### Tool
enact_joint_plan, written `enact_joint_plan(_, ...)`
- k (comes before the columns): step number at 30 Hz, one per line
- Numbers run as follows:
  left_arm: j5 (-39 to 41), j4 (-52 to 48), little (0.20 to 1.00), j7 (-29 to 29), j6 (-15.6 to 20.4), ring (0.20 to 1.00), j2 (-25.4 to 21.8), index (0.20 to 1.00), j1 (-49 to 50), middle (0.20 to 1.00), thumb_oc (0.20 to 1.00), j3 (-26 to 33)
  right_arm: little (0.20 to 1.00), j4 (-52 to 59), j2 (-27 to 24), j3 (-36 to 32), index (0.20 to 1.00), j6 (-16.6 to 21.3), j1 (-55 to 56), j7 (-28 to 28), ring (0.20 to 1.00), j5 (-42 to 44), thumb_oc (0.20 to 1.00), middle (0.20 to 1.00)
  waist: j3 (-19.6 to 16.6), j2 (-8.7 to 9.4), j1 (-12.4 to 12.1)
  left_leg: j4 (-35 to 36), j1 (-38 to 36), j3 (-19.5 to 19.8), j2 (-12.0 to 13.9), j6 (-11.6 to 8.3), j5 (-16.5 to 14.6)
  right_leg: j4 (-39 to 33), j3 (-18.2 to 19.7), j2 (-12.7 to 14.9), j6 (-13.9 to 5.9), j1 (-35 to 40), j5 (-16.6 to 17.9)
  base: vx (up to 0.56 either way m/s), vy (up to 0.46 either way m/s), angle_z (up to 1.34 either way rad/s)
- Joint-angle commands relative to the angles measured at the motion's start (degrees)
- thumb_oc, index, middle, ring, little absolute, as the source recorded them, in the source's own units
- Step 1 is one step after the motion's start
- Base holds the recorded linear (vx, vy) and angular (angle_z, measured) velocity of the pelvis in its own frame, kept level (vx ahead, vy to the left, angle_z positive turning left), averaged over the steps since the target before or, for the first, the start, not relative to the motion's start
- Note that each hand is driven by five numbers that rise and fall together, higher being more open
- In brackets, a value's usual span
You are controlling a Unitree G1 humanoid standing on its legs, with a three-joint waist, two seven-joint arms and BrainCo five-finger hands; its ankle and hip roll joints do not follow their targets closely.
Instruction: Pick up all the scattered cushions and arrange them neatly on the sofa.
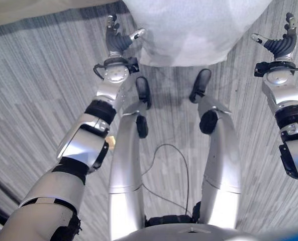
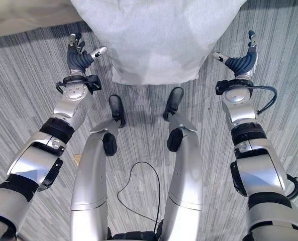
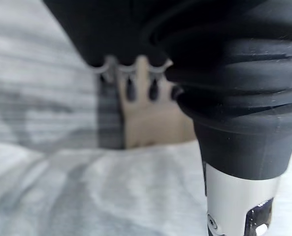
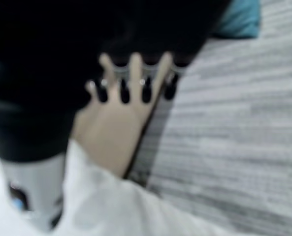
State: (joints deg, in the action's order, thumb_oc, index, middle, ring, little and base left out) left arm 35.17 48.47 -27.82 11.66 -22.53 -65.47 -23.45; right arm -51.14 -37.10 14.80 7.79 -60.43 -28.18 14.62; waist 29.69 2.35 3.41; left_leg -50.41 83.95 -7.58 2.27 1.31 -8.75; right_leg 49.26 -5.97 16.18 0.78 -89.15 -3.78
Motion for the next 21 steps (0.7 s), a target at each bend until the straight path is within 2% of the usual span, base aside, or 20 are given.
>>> enact_joint_plan(1,-1.6,0.2,1.000,-1.5,0.9,1.000,0.7,1.000,3.0,1.000,1.000,0.8,1.000,1.6,-1.7,3.1,1.000,3.0,2.3,-1.5,1.000,2.8,1.000,1.000,-4.9,-0.85,0.6,0.8,0.5,10.1,-1.2,-4.73,-0.3,3.0,3.0,-0.3,-8.46,0.0,-3.9,0.04,-0.025,0.00)
enact_joint_plan(10,0.2,-0.4,1.000,-1.2,1.5,1.000,0.9,1.000,-2.7,1.000,1.000,-2.1,1.000,-1.2,-2.5,6.8,1.000,2.9,-3.9,-0.2,1.000,5.2,1.000,1.000,-2.3,-2.02,0.0,-1.2,2.3,11.6,-1.1,-5.25,0.4,4.1,2.4,-0.7,-8.55,-0.8,-4.1,0.01,-0.010,0.00)
enact_joint_plan(21,0.1,0.1,1.000,-2.2,1.5,1.000,4.9,1.000,-7.2,1.000,1.000,-5.5,1.000,-9.8,-3.0,12.6,1.000,1.2,-13.1,-0.9,1.000,5.4,1.000,1.000,-0.4,-3.71,-1.3,-2.1,3.0,12.7,-1.4,-5.81,1.4,5.3,1.8,-0.7,-8.62,-0.8,-4.2,0.00,0.000,0.00)
